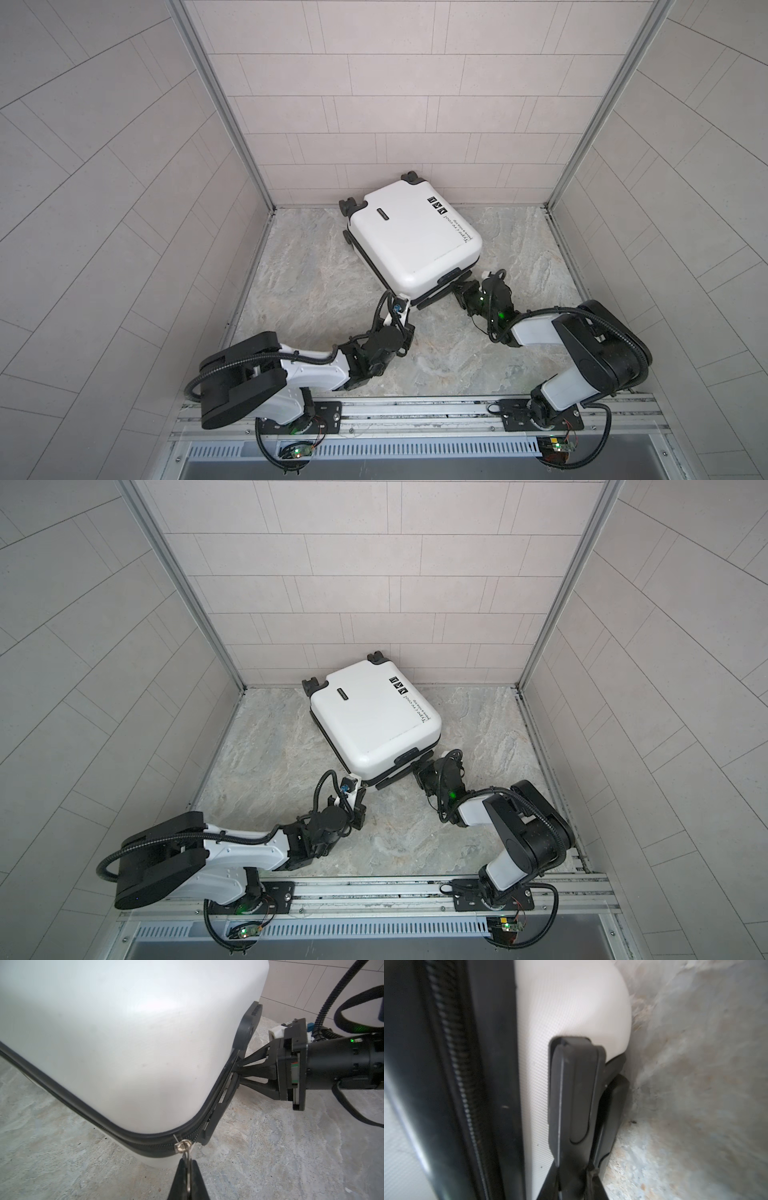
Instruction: Pack the luggage
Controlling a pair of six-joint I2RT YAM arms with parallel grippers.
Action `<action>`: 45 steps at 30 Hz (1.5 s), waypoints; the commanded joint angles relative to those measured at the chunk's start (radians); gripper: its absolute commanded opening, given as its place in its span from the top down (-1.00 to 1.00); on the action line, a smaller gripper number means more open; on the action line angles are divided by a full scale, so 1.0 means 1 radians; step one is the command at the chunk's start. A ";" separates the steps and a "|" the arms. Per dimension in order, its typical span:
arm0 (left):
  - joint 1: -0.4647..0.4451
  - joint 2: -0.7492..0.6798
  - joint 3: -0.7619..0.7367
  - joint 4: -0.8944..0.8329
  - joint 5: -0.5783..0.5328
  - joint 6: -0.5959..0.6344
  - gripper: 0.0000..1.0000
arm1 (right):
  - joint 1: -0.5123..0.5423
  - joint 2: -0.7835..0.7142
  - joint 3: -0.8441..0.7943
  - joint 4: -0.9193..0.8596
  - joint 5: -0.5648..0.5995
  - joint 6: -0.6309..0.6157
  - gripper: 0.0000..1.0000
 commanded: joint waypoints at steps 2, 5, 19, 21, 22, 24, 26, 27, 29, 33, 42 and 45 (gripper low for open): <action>-0.065 0.035 0.107 0.145 -0.017 0.072 1.00 | 0.118 0.033 0.033 0.004 0.049 0.010 1.00; -0.067 0.098 0.134 0.181 -0.011 0.066 1.00 | 0.179 0.042 0.046 0.018 0.089 0.028 1.00; -0.070 0.277 0.262 0.255 -0.024 0.066 1.00 | 0.357 0.147 0.015 0.197 0.182 0.113 1.00; -0.063 0.297 0.279 0.262 -0.018 0.070 1.00 | 0.381 0.162 -0.002 0.240 0.204 0.127 1.00; -0.057 0.303 0.285 0.266 -0.010 0.067 1.00 | 0.392 0.165 -0.009 0.252 0.213 0.131 1.00; -0.037 0.314 0.294 0.267 0.013 0.051 1.00 | 0.418 0.163 -0.025 0.260 0.241 0.136 1.00; -0.019 0.322 0.300 0.272 0.040 0.035 1.00 | 0.443 0.151 -0.033 0.252 0.269 0.139 1.00; -0.013 0.326 0.303 0.272 0.050 0.030 1.00 | 0.458 0.143 -0.035 0.247 0.281 0.140 1.00; 0.000 0.331 0.307 0.274 0.068 0.020 1.00 | 0.484 0.131 -0.037 0.238 0.302 0.141 1.00; 0.009 0.332 0.296 0.278 0.083 0.003 1.00 | 0.512 0.107 -0.035 0.205 0.330 0.133 1.00; 0.034 0.277 0.184 0.316 0.058 -0.045 1.00 | 0.492 -0.011 -0.051 0.006 0.343 0.035 1.00; 0.044 0.260 0.157 0.319 0.051 -0.052 1.00 | 0.482 -0.045 -0.043 -0.055 0.332 0.000 1.00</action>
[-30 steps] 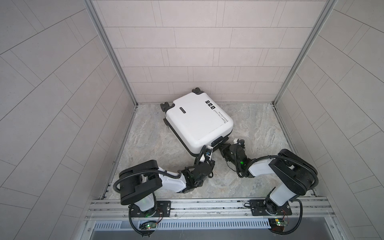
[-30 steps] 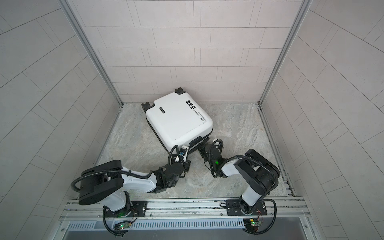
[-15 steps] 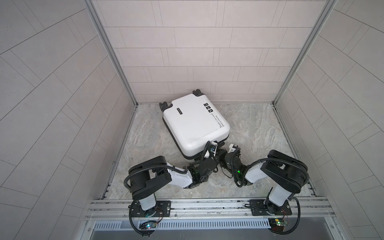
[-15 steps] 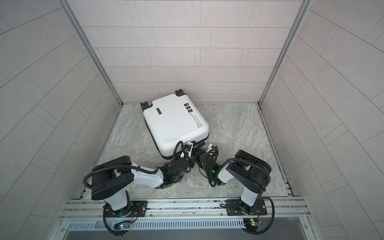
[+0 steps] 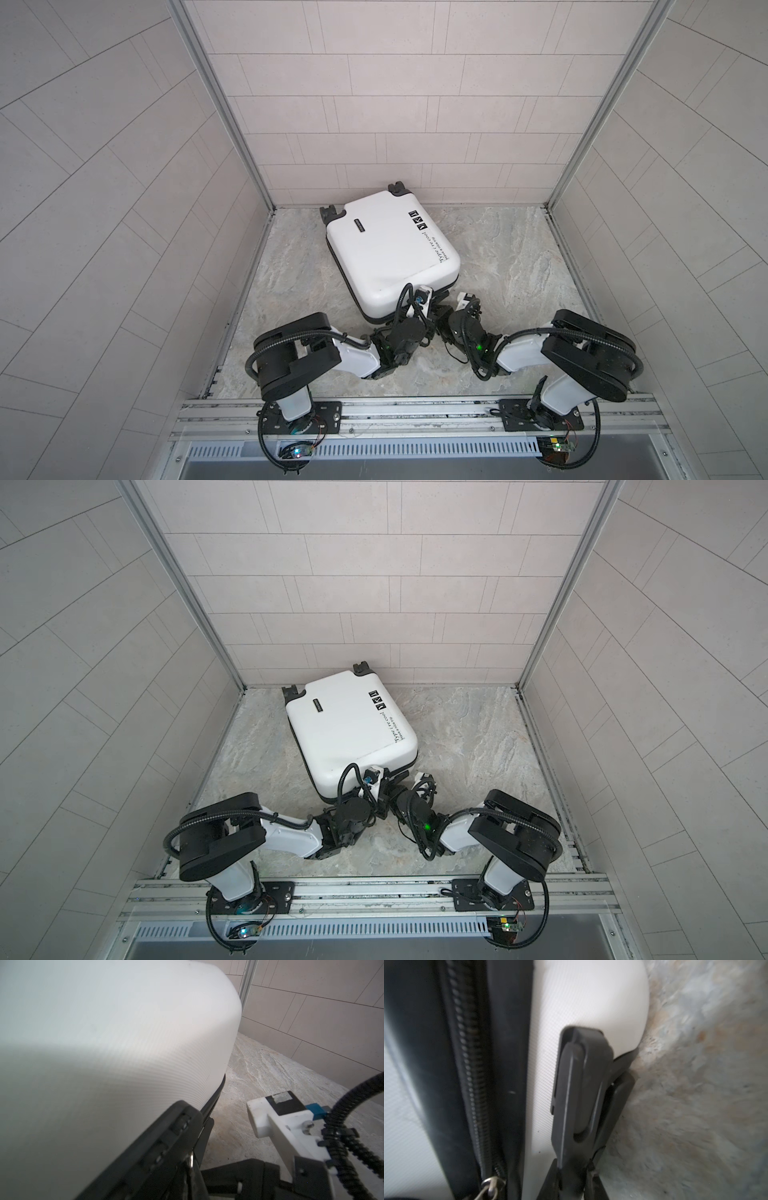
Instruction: Pack the luggage
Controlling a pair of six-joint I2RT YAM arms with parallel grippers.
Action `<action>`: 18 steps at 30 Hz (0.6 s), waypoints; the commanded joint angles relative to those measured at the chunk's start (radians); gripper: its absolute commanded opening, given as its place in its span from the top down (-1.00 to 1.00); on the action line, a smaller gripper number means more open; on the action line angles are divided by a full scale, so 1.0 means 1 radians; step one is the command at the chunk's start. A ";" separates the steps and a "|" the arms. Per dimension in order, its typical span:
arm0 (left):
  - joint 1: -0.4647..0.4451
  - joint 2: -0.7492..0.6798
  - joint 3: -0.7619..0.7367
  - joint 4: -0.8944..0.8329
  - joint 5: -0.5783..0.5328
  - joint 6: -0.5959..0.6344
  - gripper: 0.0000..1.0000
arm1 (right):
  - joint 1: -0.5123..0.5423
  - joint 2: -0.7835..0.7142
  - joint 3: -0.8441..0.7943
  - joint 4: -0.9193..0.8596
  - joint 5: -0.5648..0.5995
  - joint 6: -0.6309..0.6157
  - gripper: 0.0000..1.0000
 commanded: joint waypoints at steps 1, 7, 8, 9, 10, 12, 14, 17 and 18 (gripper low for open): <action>0.021 -0.047 -0.025 0.091 0.010 -0.039 1.00 | 0.015 -0.055 0.005 -0.126 -0.064 -0.133 0.91; 0.042 -0.075 -0.063 0.095 0.007 -0.052 1.00 | -0.028 -0.205 -0.022 -0.316 -0.063 -0.201 0.06; 0.045 -0.077 -0.067 0.096 0.007 -0.054 1.00 | -0.033 -0.250 -0.018 -0.370 -0.061 -0.231 -0.05; 0.047 -0.079 -0.072 0.097 0.007 -0.056 1.00 | -0.039 -0.296 -0.010 -0.440 -0.056 -0.261 -0.17; 0.049 -0.079 -0.075 0.097 0.005 -0.059 1.00 | -0.042 -0.334 -0.001 -0.504 -0.049 -0.283 -0.28; 0.052 -0.080 -0.084 0.100 0.005 -0.065 1.00 | -0.049 -0.445 0.005 -0.610 -0.026 -0.349 -0.53; 0.056 -0.080 -0.091 0.106 0.006 -0.067 1.00 | -0.060 -0.558 0.005 -0.695 -0.003 -0.416 -0.71; 0.059 -0.080 -0.099 0.108 0.010 -0.074 1.00 | -0.109 -0.728 0.014 -0.808 0.014 -0.527 -0.93; 0.059 -0.078 -0.099 0.107 0.013 -0.076 1.00 | -0.139 -0.776 0.012 -0.825 0.002 -0.557 -0.99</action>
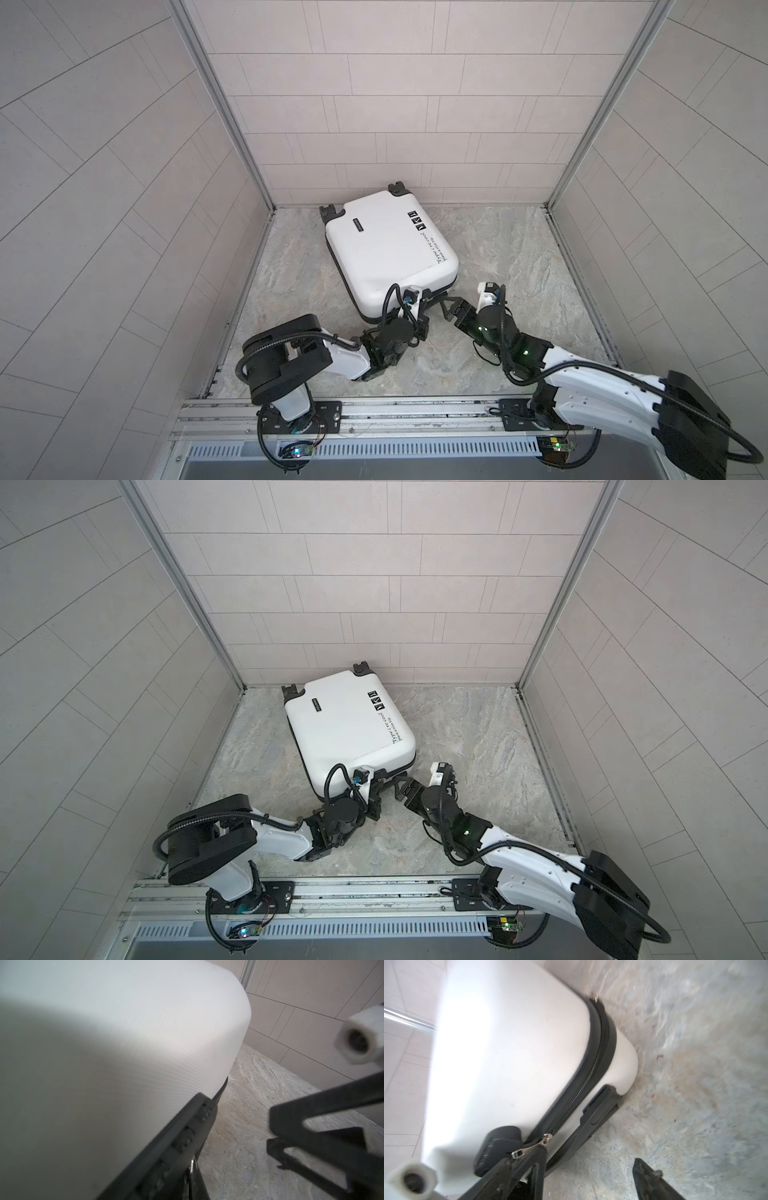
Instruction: Pack the luggage
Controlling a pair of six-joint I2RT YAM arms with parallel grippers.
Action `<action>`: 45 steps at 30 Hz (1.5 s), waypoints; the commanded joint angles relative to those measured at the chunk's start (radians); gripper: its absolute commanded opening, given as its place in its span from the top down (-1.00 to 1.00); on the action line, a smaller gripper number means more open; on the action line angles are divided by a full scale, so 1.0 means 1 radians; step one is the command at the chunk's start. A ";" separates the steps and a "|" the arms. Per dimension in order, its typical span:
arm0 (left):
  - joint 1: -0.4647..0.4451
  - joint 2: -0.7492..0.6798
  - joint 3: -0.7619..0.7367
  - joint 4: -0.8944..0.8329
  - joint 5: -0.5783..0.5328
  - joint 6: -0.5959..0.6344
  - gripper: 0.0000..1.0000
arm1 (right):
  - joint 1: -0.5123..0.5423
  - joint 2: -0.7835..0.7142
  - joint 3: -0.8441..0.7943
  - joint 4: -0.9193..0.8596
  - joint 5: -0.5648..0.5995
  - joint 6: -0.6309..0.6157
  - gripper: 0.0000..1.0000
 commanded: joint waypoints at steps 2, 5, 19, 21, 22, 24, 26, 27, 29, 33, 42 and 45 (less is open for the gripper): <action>0.019 -0.022 -0.012 0.054 -0.046 -0.026 1.00 | -0.138 -0.167 0.033 -0.206 -0.042 -0.203 -1.00; 0.019 -0.019 -0.012 0.051 -0.041 -0.033 1.00 | -0.314 -0.181 0.082 -0.227 -0.211 -0.267 -1.00; 0.017 -0.053 -0.001 -0.031 -0.041 -0.040 1.00 | -0.480 0.280 0.422 -0.093 -0.562 -0.391 -1.00; 0.017 -0.057 -0.003 -0.038 -0.043 -0.041 1.00 | -0.480 0.319 0.449 -0.083 -0.565 -0.394 -1.00; 0.017 -0.059 -0.004 -0.041 -0.046 -0.042 1.00 | -0.480 0.337 0.462 -0.078 -0.568 -0.396 -1.00; 0.017 -0.065 -0.012 -0.037 -0.054 -0.045 1.00 | -0.479 0.373 0.484 -0.071 -0.583 -0.396 -1.00; 0.018 -0.077 -0.018 -0.040 -0.059 -0.039 1.00 | -0.475 0.410 0.507 -0.071 -0.611 -0.390 -0.99; 0.018 -0.083 -0.020 -0.050 -0.062 -0.035 1.00 | -0.468 0.424 0.510 -0.066 -0.618 -0.386 -0.98; 0.018 -0.098 -0.031 -0.061 -0.069 -0.029 1.00 | -0.438 0.451 0.509 -0.043 -0.619 -0.373 -0.96; 0.022 -0.133 -0.066 -0.071 -0.089 -0.027 1.00 | -0.364 0.481 0.507 -0.015 -0.601 -0.360 -0.92; 0.021 -0.247 -0.148 -0.109 -0.127 -0.037 1.00 | -0.170 0.499 0.482 0.045 -0.474 -0.282 -0.89; 0.016 -0.260 -0.148 -0.117 -0.112 -0.042 1.00 | -0.116 0.525 0.481 0.084 -0.441 -0.238 -0.88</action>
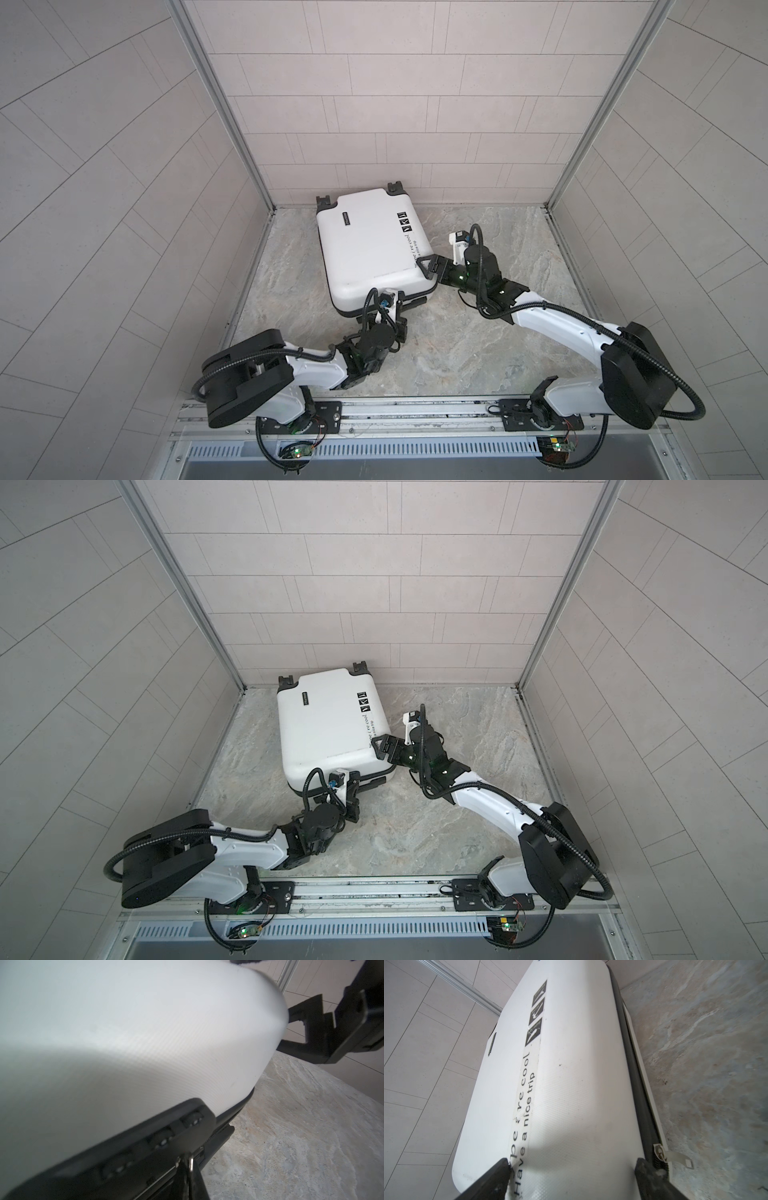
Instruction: Pack the luggage
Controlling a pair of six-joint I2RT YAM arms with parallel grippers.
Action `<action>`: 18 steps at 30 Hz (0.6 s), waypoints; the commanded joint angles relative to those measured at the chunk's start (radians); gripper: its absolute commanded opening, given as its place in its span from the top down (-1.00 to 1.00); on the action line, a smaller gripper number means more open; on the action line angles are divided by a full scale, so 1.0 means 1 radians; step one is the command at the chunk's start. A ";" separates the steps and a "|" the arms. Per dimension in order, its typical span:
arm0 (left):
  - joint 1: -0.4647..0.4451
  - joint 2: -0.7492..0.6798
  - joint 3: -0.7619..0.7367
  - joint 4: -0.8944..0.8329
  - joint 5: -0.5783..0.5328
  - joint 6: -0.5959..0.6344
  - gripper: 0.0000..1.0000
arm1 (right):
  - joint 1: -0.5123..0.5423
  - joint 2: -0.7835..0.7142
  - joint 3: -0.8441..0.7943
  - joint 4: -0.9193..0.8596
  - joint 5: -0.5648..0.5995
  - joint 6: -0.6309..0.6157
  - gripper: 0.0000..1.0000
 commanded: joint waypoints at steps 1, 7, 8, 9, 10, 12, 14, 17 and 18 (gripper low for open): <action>-0.006 -0.022 0.014 0.025 0.004 -0.016 1.00 | 0.090 0.037 -0.010 0.068 -0.031 0.082 -0.87; -0.085 0.050 0.101 0.046 0.003 0.014 1.00 | 0.159 0.094 0.023 0.092 0.012 0.128 -0.81; -0.096 0.072 0.112 0.066 0.004 0.015 1.00 | 0.164 0.102 0.025 0.099 0.014 0.135 -0.81; -0.107 0.098 0.125 0.087 0.004 0.012 1.00 | 0.168 0.108 0.025 0.109 0.015 0.147 -0.80; -0.114 0.127 0.136 0.118 0.007 0.007 1.00 | 0.172 0.112 0.024 0.118 0.019 0.157 -0.79; -0.125 0.185 0.158 0.175 0.020 -0.004 1.00 | 0.178 0.112 0.023 0.121 0.030 0.168 -0.78; -0.130 0.236 0.191 0.208 0.031 -0.011 1.00 | 0.181 0.104 0.019 0.117 0.043 0.171 -0.78; -0.131 0.265 0.212 0.233 0.034 -0.016 1.00 | 0.177 0.078 0.015 0.089 0.067 0.163 -0.78; -0.131 0.262 0.211 0.233 0.027 -0.018 1.00 | 0.173 0.069 0.014 0.079 0.072 0.157 -0.79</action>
